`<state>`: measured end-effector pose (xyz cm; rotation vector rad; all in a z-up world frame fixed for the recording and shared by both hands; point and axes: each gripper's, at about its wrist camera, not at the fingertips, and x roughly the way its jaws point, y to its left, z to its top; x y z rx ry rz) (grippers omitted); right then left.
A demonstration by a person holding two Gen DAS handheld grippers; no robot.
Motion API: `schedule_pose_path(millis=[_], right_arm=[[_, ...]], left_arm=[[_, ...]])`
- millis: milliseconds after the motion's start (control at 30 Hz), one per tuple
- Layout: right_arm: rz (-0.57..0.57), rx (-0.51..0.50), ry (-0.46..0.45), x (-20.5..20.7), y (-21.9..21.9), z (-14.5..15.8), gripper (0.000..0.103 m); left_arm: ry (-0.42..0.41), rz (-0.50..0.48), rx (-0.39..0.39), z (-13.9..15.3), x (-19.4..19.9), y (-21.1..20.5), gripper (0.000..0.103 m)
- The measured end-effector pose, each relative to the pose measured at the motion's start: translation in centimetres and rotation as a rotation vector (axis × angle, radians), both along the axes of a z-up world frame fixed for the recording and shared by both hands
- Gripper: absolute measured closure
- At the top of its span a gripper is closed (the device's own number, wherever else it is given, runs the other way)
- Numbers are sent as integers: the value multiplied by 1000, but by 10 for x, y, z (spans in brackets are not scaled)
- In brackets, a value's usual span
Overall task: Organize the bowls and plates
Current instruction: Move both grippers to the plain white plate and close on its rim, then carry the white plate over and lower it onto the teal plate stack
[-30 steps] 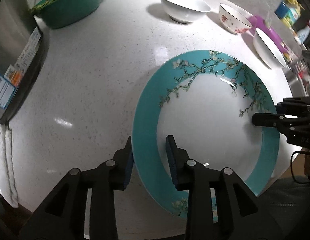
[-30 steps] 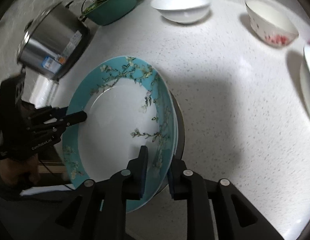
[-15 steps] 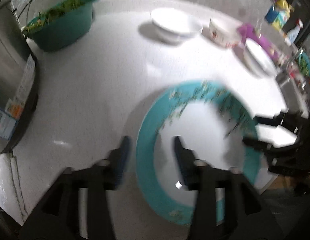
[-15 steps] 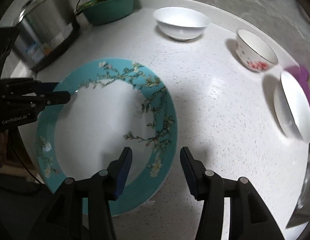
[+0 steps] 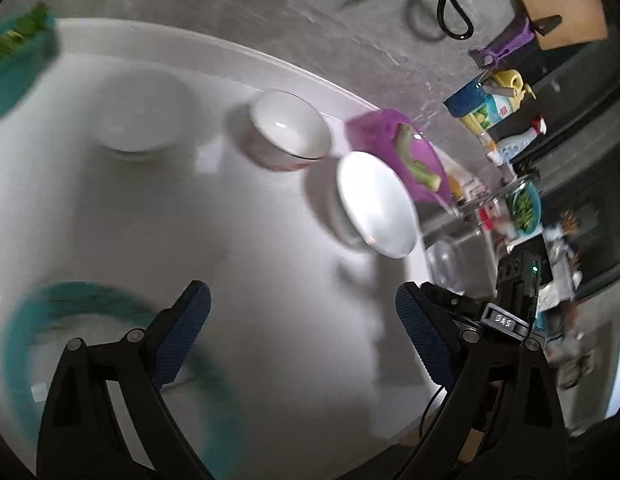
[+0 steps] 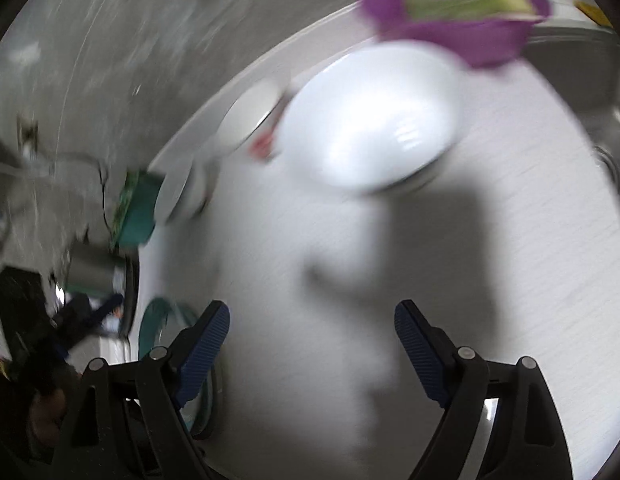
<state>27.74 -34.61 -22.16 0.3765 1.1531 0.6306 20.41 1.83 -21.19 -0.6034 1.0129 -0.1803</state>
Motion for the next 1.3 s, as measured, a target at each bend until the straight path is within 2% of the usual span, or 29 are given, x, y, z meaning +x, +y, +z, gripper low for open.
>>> schedule_pose_path(millis=[100, 200, 400, 500, 600, 700, 800, 867, 967, 1000, 1033, 1100, 1167, 1200, 1300], right_arm=[[-11, -13, -42, 26, -37, 7, 13], [-5, -38, -41, 56, -59, 15, 13], [37, -61, -48, 84, -46, 8, 13], [50, -79, -53, 98, -35, 2, 13], [59, -96, -47, 110, -28, -5, 17], [54, -107, -43, 121, -18, -12, 26], [55, -121, -18, 130, -9, -19, 35], [64, -136, -10, 132, -4, -23, 35], [63, -156, -3, 136, 4, -27, 36], [67, -161, -3, 137, 6, -27, 38], [73, -169, -3, 139, 10, -28, 48], [87, -188, 7, 140, 17, -31, 61], [98, -202, 20, 142, 20, -35, 77], [104, -205, 24, 140, 20, -37, 89], [113, -195, 27, 139, 19, -39, 90]], left_arm=[[21, 8, 35, -10, 38, -35, 9], [45, 4, 87, -25, 81, -67, 9], [96, -45, 193, -57, 150, -108, 9], [135, -30, 185, -76, 171, -112, 9], [159, -37, 186, -91, 185, -118, 9], [212, -58, 237, -107, 199, -126, 11], [205, -59, 284, -112, 208, -131, 15], [197, -63, 296, -112, 215, -133, 18], [190, -81, 340, -113, 225, -138, 40], [190, -85, 347, -114, 229, -140, 56], [194, -86, 350, -114, 232, -141, 68], [189, -95, 331, -119, 230, -137, 71], [177, -120, 336, -119, 235, -145, 79], [173, -129, 337, -119, 234, -146, 87], [173, -152, 310, -123, 240, -150, 90]])
